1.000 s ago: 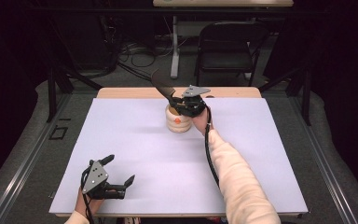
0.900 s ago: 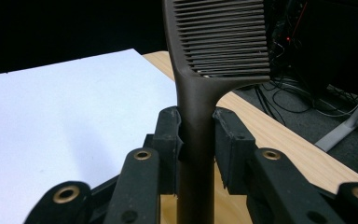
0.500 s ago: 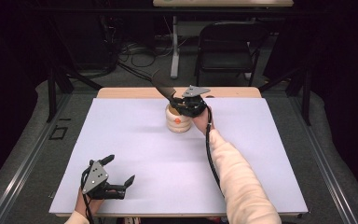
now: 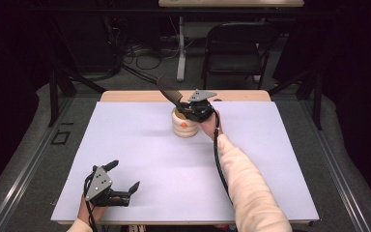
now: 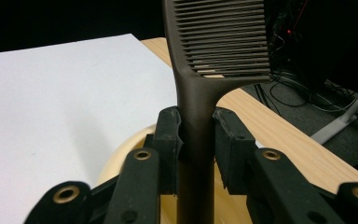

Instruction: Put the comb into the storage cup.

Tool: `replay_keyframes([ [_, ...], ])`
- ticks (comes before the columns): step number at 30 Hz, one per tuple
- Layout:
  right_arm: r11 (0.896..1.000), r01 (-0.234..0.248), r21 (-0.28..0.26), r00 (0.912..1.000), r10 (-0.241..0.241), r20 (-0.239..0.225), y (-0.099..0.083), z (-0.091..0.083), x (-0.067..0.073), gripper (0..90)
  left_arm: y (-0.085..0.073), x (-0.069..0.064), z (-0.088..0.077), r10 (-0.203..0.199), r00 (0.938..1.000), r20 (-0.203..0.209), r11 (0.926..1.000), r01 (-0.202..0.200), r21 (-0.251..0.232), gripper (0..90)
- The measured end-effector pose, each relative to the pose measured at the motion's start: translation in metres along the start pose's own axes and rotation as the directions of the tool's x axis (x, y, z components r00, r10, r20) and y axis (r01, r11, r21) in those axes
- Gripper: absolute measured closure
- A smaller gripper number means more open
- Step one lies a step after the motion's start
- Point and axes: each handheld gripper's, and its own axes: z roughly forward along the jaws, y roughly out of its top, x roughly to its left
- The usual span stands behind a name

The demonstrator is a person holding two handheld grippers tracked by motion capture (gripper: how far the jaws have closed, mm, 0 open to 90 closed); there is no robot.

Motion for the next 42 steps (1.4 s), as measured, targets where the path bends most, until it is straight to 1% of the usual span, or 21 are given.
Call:
replay_keyframes([
  [5,1.0,-0.002,0.005,1.0,0.002,-0.002,0.0,0.0,0.0,71.8,0.0,0.0,0.0,0.001,1.0,0.0,1.0,-0.001,0.002,0.2],
  [10,1.0,0.006,0.019,1.0,-0.006,-0.006,-0.001,0.002,0.001,71.8,0.0,0.001,0.0,-0.003,1.0,0.0,1.0,0.003,0.0,0.2],
  [15,0.999,-0.001,0.033,0.9999,0.001,-0.011,-0.003,0.004,0.0,71.7,0.0,0.0,0.0,0.0,1.0,0.0,1.0,0.0,0.001,0.2],
  [19,0.998,0.024,0.059,0.9997,-0.023,-0.008,-0.003,0.005,0.004,70.3,0.0,0.001,0.001,-0.002,1.0,0.002,1.0,0.002,0.001,0.2],
  [20,0.998,0.012,0.058,0.9998,-0.011,-0.014,-0.002,0.004,0.003,64.7,0.0,0.001,0.0,-0.003,1.0,0.001,1.0,0.003,0.001,0.2],
  [21,0.998,0.002,0.065,0.9997,0.0,-0.023,-0.001,0.003,0.003,62.8,0.0,0.001,0.0,-0.003,1.0,0.002,1.0,0.003,0.001,0.1],
  [24,0.996,-0.002,0.084,0.9997,0.004,-0.024,0.001,-0.001,0.003,49.9,0.0,0.001,0.001,-0.003,1.0,0.002,1.0,0.003,0.004,0.2],
  [25,0.996,-0.002,0.089,0.9997,0.004,-0.023,0.001,-0.002,0.003,46.5,0.0,0.0,0.001,-0.001,1.0,0.0,1.0,0.001,0.003,0.2],
  [27,0.995,-0.021,0.097,0.9996,0.023,-0.015,0.004,-0.006,0.002,41.5,0.0,0.001,0.001,-0.001,1.0,0.001,1.0,0.001,0.007,0.2],
  [28,0.995,-0.03,0.1,0.9994,0.031,-0.013,0.005,-0.008,0.001,37.5,0.0,0.001,0.001,0.0,1.0,0.0,1.0,0.0,0.008,0.2],
  [29,0.995,-0.038,0.097,0.999,0.04,-0.02,0.005,-0.01,0.0,35.5,0.0,0.001,0.001,-0.001,1.0,0.003,1.0,0.001,0.008,0.1],
  [32,0.993,-0.049,0.11,0.9987,0.05,-0.013,0.008,-0.016,-0.001,25.5,0.0,0.001,0.001,0.002,1.0,0.001,1.0,-0.002,0.01,0.1],
  [36,0.992,-0.065,0.107,0.9975,0.068,-0.021,0.013,-0.025,-0.001,18.5,0.0,0.0,0.002,0.002,1.0,0.001,1.0,-0.002,0.008,0.2],
  [37,0.991,-0.069,0.114,0.9972,0.071,-0.021,0.014,-0.027,-0.001,16.9,0.0,0.0,0.002,0.002,1.0,0.002,1.0,-0.002,0.008,0.1],
  [38,0.99,-0.071,0.123,0.9967,0.075,-0.031,0.015,-0.029,0.0,15.5,0.0,0.0,0.002,0.001,1.0,0.0,1.0,-0.001,0.008,0.2],
  [42,0.986,-0.064,0.154,0.9959,0.073,-0.053,0.018,-0.036,0.001,13.5,0.0,0.001,0.003,0.001,1.0,0.002,1.0,-0.001,0.009,0.2],
])
